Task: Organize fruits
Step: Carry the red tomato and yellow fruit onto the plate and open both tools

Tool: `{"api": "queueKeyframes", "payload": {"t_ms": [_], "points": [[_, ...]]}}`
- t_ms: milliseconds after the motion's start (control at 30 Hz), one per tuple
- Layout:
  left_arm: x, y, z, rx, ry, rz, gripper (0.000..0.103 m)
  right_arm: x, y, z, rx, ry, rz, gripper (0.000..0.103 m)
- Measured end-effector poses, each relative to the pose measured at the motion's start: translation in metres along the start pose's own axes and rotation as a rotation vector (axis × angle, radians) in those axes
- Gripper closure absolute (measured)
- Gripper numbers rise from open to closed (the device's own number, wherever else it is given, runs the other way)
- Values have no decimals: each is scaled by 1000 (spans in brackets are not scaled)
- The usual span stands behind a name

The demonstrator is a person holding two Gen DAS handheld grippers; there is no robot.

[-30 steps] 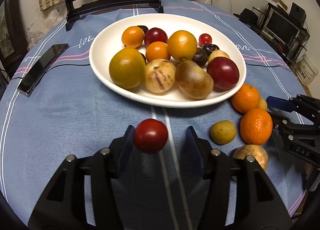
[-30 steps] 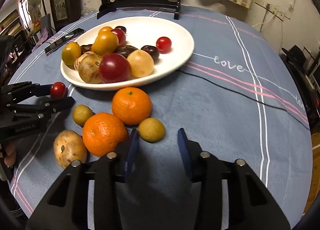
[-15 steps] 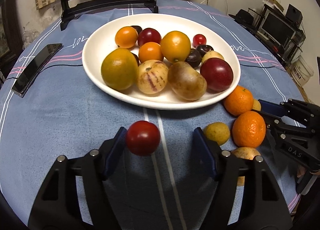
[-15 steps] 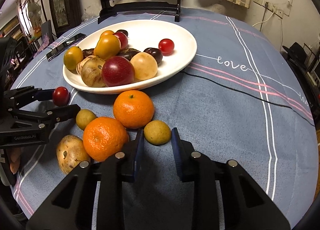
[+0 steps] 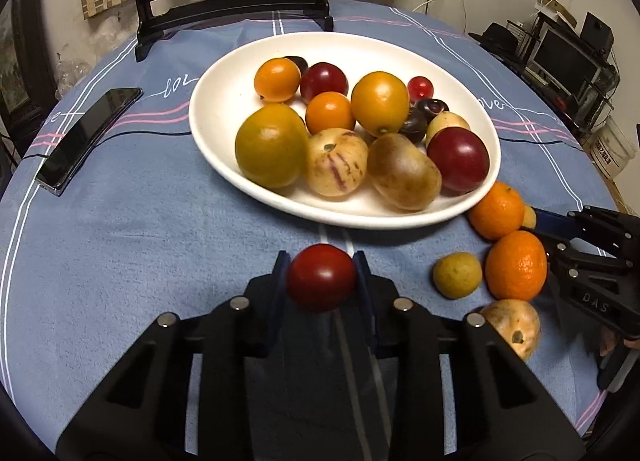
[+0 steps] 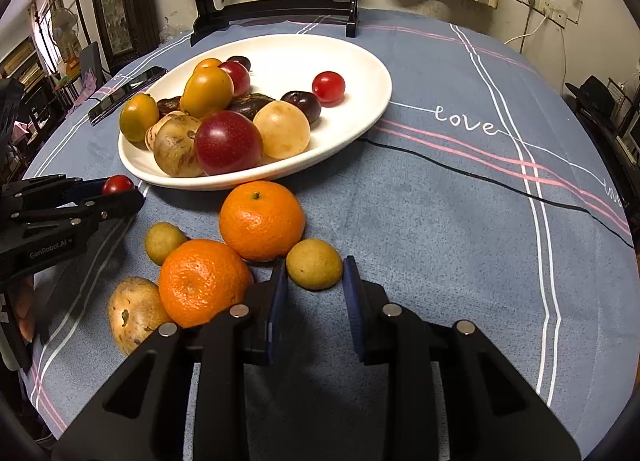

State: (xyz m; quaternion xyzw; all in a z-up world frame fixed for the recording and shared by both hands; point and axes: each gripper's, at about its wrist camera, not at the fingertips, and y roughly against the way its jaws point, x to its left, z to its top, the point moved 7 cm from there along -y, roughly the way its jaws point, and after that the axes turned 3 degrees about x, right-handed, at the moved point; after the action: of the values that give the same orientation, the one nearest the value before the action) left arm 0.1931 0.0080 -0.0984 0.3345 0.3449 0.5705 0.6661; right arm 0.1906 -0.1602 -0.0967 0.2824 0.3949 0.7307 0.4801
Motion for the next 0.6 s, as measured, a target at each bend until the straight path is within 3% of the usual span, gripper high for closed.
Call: {"api": "queueKeyframes", "payload": {"t_ms": [267, 600], "points": [[-2, 6, -2, 5, 2, -7, 71, -9, 6, -1, -21, -40, -18, 75], [1, 43, 15, -75, -1, -10, 71, -13, 40, 13, -107, -56, -7, 75]]}}
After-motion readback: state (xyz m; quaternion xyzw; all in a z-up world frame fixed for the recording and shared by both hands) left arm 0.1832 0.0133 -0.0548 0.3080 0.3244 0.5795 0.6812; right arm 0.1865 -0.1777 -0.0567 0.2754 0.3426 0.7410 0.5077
